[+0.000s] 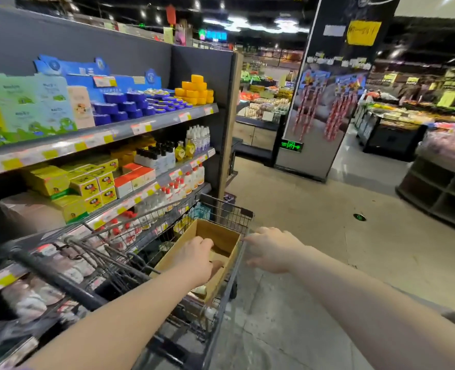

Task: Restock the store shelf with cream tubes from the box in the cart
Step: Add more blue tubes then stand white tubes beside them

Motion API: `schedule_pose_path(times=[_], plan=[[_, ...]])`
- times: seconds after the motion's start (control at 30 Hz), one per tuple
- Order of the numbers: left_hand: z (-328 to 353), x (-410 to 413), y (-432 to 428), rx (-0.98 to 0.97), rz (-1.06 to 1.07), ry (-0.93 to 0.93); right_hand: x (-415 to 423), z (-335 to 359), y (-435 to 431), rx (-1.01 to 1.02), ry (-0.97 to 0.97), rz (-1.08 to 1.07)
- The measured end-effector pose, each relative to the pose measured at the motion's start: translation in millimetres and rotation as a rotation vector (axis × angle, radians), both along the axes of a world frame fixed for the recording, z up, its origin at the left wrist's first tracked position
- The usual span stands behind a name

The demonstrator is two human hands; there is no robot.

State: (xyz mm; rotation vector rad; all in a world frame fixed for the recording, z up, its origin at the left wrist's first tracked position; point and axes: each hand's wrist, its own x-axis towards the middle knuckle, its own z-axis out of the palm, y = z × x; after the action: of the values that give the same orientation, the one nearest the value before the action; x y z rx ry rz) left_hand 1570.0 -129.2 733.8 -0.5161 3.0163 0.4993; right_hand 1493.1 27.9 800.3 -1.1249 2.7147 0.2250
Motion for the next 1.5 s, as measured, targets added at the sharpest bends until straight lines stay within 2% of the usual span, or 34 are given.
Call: schedule_pose_path(times=[0.33,0.57,0.67,0.83,1.03,1.13,1.3,1.5], plan=[[-69.4,-129.3,-53.5,0.057,0.142,-0.157,-155.2,-46.5,-69.4,0.146,-0.087,0.124],[-117.6,-144.7,-97.6,0.123,0.262,-0.323,-215.1,-95.9,-133.6,0.258,-0.186,0.263],[-136.7,-149.8,-116.1,0.185,0.354,-0.375,-238.3,-129.4,-167.1,0.316,-0.202,0.349],[-166.1,-163.3,-134.6,0.173,0.511,-0.425,-272.5,-196.4,-220.7,0.416,-0.284,0.49],[-221.3,-196.1,-145.9,0.393,0.724,-0.474,-309.9,-280.4,-271.5,0.534,-0.418,0.65],[-260.2,-214.8,-148.7,0.505,0.791,-0.501,-325.2,-324.4,-288.2,0.614,-0.425,0.699],[-324.5,-241.6,-146.5,0.686,0.913,-0.522,-329.3,-401.1,-304.6,0.668,-0.494,0.637],[-397.4,-251.8,-141.1,0.704,1.011,-0.599,-314.6,-475.4,-305.5,0.653,-0.677,0.465]])
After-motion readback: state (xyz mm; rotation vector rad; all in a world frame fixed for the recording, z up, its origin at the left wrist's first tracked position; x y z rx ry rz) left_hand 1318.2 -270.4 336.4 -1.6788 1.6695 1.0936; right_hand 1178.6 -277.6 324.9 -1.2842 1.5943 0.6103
